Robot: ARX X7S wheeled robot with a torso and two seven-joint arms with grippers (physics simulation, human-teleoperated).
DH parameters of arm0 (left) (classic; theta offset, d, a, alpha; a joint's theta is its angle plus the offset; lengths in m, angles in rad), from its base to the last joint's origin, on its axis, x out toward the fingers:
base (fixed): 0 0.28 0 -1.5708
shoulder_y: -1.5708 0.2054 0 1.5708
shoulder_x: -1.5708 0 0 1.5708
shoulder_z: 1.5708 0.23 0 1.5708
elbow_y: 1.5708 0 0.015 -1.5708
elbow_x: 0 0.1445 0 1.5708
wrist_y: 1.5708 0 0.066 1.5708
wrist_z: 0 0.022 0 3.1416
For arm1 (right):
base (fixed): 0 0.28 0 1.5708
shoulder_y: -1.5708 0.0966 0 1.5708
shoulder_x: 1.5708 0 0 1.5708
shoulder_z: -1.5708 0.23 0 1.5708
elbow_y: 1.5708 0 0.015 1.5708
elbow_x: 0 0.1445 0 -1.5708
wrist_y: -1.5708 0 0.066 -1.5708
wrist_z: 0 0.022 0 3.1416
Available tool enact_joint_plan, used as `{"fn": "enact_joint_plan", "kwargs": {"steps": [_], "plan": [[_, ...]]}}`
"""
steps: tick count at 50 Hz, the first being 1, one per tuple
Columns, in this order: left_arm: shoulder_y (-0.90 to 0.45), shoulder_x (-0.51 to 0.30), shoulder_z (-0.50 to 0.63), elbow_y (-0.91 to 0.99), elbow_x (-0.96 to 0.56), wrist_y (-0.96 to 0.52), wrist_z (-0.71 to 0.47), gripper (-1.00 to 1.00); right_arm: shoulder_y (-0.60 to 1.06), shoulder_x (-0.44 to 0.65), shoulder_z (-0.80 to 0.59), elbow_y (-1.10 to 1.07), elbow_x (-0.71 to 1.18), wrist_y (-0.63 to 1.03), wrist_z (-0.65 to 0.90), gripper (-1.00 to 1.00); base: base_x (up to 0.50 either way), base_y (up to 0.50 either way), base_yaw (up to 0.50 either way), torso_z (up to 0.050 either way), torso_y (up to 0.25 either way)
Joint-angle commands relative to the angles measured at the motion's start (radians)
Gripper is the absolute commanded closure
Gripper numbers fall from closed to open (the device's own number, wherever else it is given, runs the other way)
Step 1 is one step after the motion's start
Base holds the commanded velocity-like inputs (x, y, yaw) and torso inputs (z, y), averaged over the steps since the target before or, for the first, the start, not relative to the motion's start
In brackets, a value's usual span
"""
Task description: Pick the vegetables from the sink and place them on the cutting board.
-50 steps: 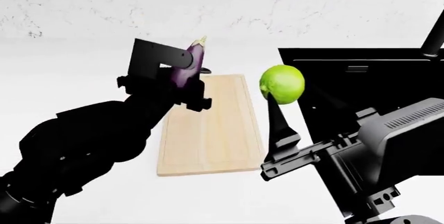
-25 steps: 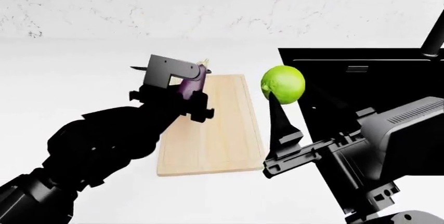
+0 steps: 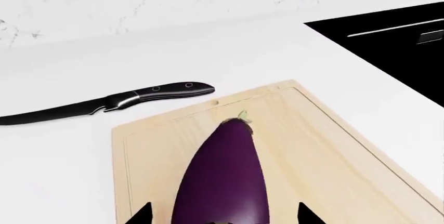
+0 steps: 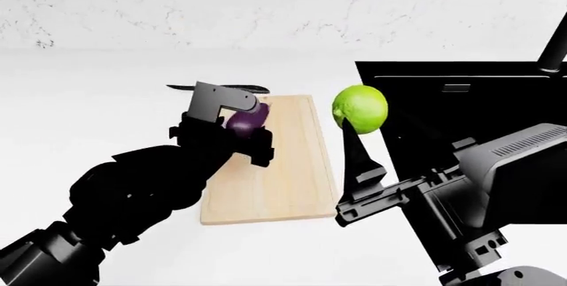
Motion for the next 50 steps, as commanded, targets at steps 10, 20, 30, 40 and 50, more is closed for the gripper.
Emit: {"fn": "enact_joint_plan", "kwargs": {"steps": [10,20,30,40,50], "plan": [[0.008,-0.016,-0.010,0.037,-0.010,0.010,-0.011,-1.00,0.003,-0.004,0.003,0.004,-0.010,0.007,-0.005,1.00,0.00,0.00,0.00,0.000,0.000],[-0.001,-0.107,-0.080,0.292,-0.087,-0.014,-0.134,-1.00,0.009,-0.014,0.005,0.027,0.021,0.012,0.000,1.00,0.00,0.00,0.00,0.000,0.000],[0.044,-0.233,-0.182,0.566,-0.071,0.065,-0.265,-1.00,0.085,-0.073,-0.024,0.105,0.142,0.110,0.050,1.00,0.00,0.00,0.00,0.000,0.001],[0.263,-0.328,-0.291,0.686,0.095,0.366,-0.246,-1.00,0.278,-0.207,-0.079,0.334,0.324,0.273,0.005,1.00,0.00,0.00,0.00,0.000,0.000],[0.319,-0.356,-0.331,0.708,0.086,0.435,-0.232,-1.00,0.408,-0.307,-0.138,0.540,0.384,0.393,-0.020,1.00,0.00,0.00,0.00,0.000,0.000]]}}
